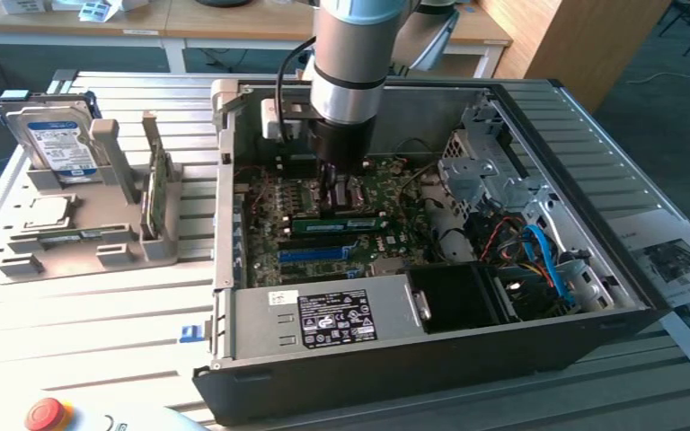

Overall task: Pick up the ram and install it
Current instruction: 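Press down the ram until it locks into place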

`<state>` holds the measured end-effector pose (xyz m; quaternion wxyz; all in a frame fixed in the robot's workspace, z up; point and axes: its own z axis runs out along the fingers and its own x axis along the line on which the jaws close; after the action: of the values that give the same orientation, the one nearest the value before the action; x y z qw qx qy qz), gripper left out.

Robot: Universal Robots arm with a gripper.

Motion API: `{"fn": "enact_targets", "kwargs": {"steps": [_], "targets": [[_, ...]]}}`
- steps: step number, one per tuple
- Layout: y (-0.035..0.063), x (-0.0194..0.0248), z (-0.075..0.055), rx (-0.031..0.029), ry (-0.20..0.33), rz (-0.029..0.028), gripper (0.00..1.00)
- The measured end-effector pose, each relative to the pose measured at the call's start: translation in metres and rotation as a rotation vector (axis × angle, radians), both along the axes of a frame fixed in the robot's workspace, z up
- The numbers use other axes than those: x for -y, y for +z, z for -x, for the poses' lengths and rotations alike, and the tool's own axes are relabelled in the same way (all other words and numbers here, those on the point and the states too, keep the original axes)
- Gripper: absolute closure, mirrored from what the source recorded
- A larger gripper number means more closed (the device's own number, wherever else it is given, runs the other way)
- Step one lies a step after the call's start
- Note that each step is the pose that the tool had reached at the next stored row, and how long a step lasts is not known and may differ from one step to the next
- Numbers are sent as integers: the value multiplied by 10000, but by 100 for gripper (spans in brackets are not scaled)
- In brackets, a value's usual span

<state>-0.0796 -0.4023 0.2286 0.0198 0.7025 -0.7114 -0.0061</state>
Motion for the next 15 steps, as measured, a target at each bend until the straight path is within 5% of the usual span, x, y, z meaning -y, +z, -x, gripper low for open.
{"fn": "enact_targets", "kwargs": {"steps": [15], "targets": [[-2, 28, 0, -1, -1, 0, 90]]}}
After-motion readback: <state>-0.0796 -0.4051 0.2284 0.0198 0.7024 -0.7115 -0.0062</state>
